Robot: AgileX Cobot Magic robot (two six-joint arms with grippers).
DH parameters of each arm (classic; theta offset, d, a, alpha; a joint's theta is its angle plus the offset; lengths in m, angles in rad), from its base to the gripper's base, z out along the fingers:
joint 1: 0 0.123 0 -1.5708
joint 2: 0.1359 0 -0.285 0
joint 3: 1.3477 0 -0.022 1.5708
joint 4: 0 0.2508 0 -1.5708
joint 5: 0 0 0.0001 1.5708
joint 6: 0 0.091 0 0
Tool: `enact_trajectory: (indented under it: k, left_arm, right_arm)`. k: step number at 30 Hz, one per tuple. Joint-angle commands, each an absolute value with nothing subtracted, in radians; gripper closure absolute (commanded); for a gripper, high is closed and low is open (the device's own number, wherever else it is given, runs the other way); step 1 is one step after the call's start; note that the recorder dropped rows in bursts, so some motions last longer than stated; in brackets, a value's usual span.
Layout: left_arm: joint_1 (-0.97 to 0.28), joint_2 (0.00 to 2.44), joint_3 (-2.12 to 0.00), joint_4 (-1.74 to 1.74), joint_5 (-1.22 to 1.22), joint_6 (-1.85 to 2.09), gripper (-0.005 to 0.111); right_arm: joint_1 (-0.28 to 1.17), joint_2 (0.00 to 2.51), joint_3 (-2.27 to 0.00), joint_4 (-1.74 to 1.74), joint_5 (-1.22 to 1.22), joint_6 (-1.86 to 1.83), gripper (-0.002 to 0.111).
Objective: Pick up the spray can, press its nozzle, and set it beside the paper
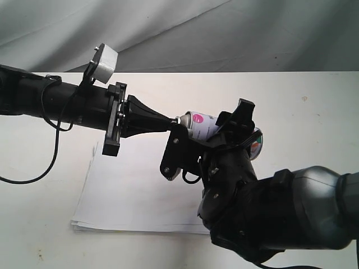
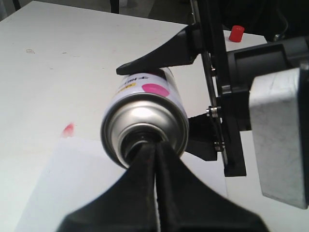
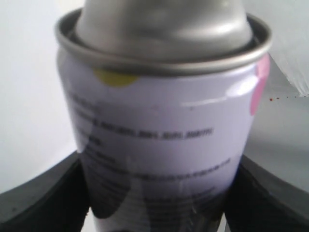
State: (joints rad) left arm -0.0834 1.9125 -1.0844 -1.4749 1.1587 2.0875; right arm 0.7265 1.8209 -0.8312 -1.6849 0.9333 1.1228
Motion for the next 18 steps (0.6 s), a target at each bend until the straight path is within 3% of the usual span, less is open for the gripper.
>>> enact_trajectory:
  k: [1,18]
  left_arm:
    - [-0.098,1.912,-1.087,-1.493,1.151,2.093,0.107]
    - [-0.13,1.912,-1.087,-1.509,1.118,2.093,0.107]
  right_arm:
    - [0.729,1.811,-0.839,-1.744,0.951,1.121,0.108]
    - [0.729,1.811,-0.839,-1.744,0.951,1.121,0.108]
